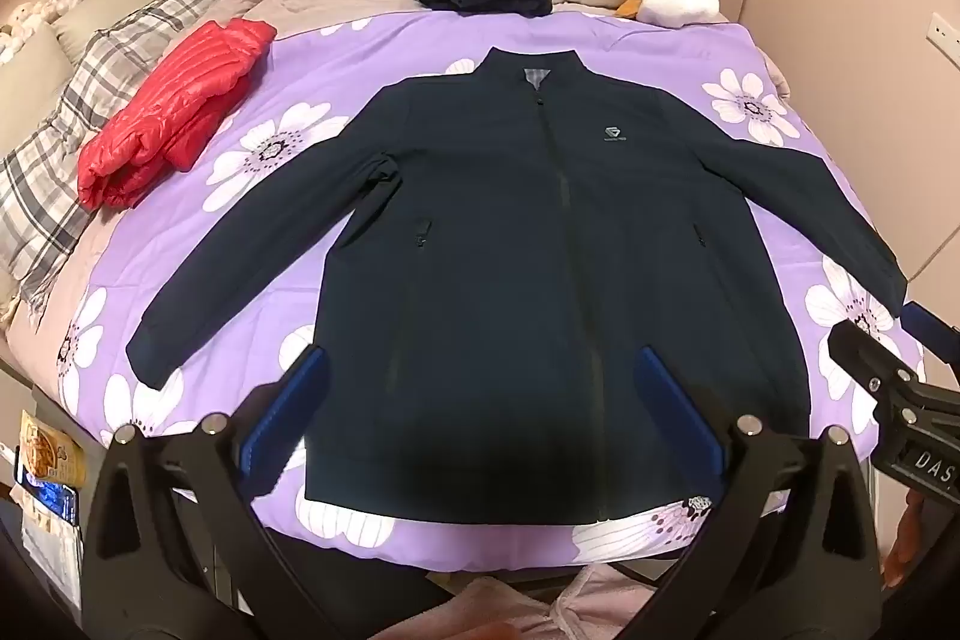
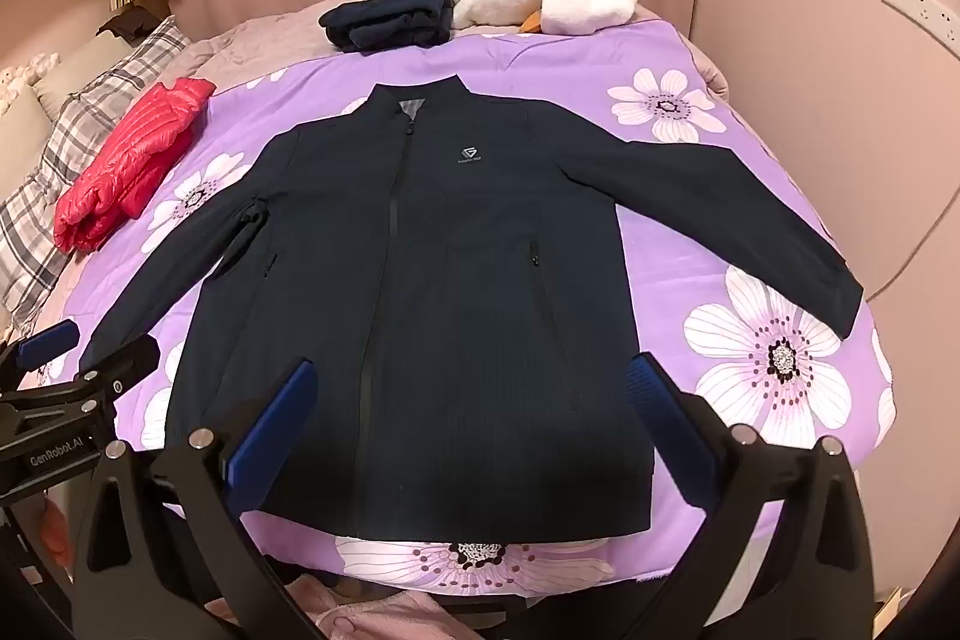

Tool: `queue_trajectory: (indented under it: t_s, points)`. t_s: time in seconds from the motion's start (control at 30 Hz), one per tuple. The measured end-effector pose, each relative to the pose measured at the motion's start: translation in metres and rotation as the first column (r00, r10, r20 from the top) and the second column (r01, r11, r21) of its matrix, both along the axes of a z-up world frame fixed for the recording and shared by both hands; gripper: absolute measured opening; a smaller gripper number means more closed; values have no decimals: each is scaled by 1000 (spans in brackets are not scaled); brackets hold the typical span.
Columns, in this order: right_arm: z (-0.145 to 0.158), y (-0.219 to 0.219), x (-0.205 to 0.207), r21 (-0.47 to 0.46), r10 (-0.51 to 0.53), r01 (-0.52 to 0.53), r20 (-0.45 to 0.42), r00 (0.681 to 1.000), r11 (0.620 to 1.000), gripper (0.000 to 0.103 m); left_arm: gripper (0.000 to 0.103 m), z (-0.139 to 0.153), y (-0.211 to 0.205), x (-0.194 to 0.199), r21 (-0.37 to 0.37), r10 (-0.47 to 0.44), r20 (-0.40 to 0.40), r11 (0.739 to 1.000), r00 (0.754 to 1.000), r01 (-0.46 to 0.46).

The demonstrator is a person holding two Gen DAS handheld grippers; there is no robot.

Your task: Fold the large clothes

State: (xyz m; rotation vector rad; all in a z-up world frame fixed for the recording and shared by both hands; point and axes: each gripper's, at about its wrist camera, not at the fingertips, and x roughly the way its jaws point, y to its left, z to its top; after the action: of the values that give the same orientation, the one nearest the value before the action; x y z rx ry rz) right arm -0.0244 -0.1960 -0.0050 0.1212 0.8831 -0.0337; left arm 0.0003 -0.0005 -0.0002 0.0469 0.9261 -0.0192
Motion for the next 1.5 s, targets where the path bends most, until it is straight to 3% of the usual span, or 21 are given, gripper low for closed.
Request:
queue_trajectory:
  t_s: [1.5]
  points:
    - [-2, 7, -3, 3, 1, -1, 3, 1000, 1000, 102, 101, 0, 18, -4, 6, 23, 7, 1000, 1000, -23]
